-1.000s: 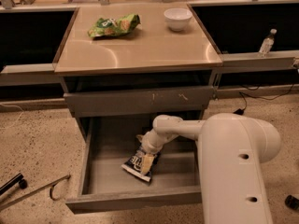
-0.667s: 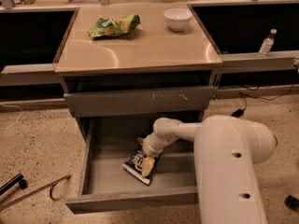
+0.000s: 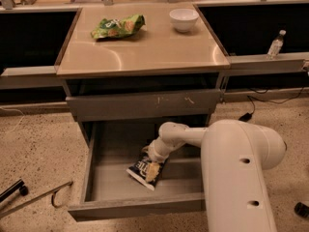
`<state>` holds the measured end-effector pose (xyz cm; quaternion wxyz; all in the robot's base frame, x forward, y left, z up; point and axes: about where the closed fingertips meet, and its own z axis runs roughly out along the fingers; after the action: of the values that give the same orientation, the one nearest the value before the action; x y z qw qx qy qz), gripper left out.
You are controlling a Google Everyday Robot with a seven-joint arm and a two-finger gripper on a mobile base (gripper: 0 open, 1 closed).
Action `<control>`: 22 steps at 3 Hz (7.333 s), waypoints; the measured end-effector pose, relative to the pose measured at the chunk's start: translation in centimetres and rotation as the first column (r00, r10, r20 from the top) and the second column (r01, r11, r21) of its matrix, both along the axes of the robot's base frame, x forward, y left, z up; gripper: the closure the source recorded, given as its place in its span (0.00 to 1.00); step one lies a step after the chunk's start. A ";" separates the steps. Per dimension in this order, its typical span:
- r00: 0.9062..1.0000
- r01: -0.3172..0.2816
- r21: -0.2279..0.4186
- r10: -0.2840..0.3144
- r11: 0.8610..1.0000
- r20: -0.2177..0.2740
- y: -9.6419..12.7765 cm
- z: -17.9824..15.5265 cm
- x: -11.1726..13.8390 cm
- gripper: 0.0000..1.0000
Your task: Pick blue chip bag from middle drawer and place on counter
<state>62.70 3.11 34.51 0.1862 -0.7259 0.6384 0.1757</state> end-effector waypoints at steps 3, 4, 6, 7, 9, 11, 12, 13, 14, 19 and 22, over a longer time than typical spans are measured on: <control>0.995 0.037 0.041 -0.040 0.998 0.089 -2.5 14.9 -3.6 1.00; 0.987 0.006 -0.013 -0.004 1.000 0.161 -2.2 24.4 -3.7 1.00; 0.988 -0.003 -0.024 0.007 1.000 0.154 -2.1 24.4 -3.9 1.00; 0.975 -0.022 -0.019 0.026 1.000 0.221 -2.5 30.6 -4.2 1.00; 0.870 -0.102 0.025 0.077 0.994 0.487 -2.3 55.7 -2.3 1.00; 0.851 -0.108 0.006 0.089 0.994 0.518 -2.4 56.7 1.1 1.00; 0.868 -0.120 -0.060 0.134 0.991 0.478 -1.9 53.0 7.9 1.00; 0.894 -0.092 -0.104 0.128 0.990 0.429 -1.7 48.4 14.2 1.00; 0.894 -0.092 -0.104 0.128 0.990 0.430 -1.7 48.4 14.2 1.00; 0.454 0.132 -0.150 0.075 0.980 0.888 -3.5 67.6 20.0 1.00; 0.750 0.101 0.008 -0.082 0.995 0.656 -2.7 53.5 26.7 1.00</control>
Offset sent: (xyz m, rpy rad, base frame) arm -0.0421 -0.0393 0.1740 0.0704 -0.1330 -0.0614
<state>89.39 0.43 87.97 0.3961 -0.7118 0.5699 -0.1078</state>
